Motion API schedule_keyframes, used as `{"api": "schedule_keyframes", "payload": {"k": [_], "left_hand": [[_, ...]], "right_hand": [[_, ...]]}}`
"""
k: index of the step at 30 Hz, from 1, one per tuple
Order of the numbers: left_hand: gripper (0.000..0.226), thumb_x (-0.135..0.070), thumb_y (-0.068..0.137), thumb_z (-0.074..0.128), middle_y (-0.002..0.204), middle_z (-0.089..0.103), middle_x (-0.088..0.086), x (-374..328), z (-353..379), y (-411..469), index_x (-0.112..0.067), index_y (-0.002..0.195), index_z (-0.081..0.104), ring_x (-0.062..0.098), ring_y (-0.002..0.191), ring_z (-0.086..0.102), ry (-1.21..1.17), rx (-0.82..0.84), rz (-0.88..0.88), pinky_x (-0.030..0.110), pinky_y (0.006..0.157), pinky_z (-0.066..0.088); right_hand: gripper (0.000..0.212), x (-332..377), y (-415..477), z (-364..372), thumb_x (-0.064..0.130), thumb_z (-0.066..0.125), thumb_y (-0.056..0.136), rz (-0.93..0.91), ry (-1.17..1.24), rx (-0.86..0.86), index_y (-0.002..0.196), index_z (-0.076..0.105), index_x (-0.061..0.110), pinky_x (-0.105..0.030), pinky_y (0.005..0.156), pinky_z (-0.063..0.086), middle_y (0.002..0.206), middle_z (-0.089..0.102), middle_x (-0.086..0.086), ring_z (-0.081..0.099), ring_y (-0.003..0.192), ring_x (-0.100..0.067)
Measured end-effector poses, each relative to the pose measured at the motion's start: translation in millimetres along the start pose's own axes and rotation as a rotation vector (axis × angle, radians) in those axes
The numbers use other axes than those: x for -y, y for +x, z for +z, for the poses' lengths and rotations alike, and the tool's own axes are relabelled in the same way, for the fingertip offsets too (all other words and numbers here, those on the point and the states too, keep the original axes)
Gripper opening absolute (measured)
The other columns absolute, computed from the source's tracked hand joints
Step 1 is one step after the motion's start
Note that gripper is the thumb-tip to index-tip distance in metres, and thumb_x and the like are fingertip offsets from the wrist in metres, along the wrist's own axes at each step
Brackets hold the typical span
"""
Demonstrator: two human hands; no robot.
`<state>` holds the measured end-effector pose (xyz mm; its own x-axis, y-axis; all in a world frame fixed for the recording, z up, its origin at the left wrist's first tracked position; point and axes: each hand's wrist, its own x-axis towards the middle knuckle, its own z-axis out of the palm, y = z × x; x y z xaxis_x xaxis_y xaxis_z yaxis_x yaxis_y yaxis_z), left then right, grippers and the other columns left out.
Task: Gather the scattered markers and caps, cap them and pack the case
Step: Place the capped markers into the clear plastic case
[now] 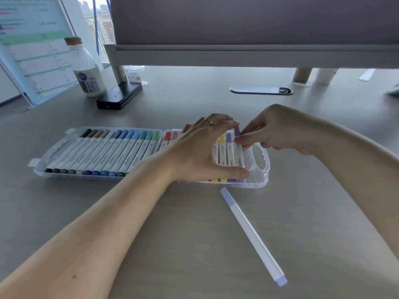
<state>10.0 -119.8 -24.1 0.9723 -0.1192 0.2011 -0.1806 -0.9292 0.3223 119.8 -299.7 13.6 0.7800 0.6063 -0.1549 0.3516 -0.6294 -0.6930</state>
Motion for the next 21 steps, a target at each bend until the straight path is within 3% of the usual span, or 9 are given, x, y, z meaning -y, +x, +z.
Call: {"api": "schedule_keyframes", "payload": {"k": [2,4,7,12,21], "left_hand": [[0.101,-0.083,0.07,0.069,0.162,0.03,-0.019,1,1,1,-0.036,0.154,0.038,0.006,0.147,0.029,0.002,0.02,-0.009,0.04,0.122,0.024],[0.102,-0.087,0.069,0.064,0.162,0.03,-0.019,2,1,2,-0.037,0.154,0.038,0.007,0.147,0.03,0.016,0.046,-0.023,0.041,0.122,0.024],[0.099,-0.088,0.07,0.062,0.161,0.032,-0.019,3,2,4,-0.039,0.153,0.039,0.008,0.147,0.031,0.009,0.081,-0.039,0.041,0.121,0.024],[0.101,-0.095,0.065,0.05,0.156,0.037,-0.021,4,2,6,-0.041,0.151,0.043,0.007,0.141,0.035,0.013,0.113,-0.051,0.039,0.118,0.028],[0.094,-0.085,0.078,0.056,0.162,0.03,-0.018,0,-2,5,-0.037,0.157,0.035,0.009,0.147,0.028,0.041,0.156,-0.059,0.038,0.117,0.025]], "right_hand": [[0.015,1,-1,-1,0.043,0.087,0.075,0.001,-0.028,0.013,0.077,0.084,0.028,-0.026,0.053,0.031,0.066,0.052,-0.004,0.041,0.068,-0.02],[0.02,2,-3,-2,0.042,0.09,0.072,0.004,-0.054,0.003,0.082,0.084,0.025,-0.024,0.053,0.035,0.065,0.061,0.003,0.048,0.064,-0.016],[0.03,3,-3,0,0.044,0.091,0.069,0.007,-0.129,-0.011,0.091,0.081,0.027,-0.031,0.075,0.051,0.087,0.075,0.008,0.065,0.088,-0.013],[0.047,5,-5,-1,0.047,0.092,0.066,0.029,-0.185,0.006,0.106,0.077,0.029,-0.037,0.096,0.052,0.099,0.071,0.008,0.065,0.103,-0.019],[0.079,12,-9,-2,0.05,0.093,0.062,-0.004,-0.315,-0.018,0.131,0.063,0.028,-0.036,0.095,0.051,0.11,0.071,0.004,0.065,0.106,-0.021]]}}
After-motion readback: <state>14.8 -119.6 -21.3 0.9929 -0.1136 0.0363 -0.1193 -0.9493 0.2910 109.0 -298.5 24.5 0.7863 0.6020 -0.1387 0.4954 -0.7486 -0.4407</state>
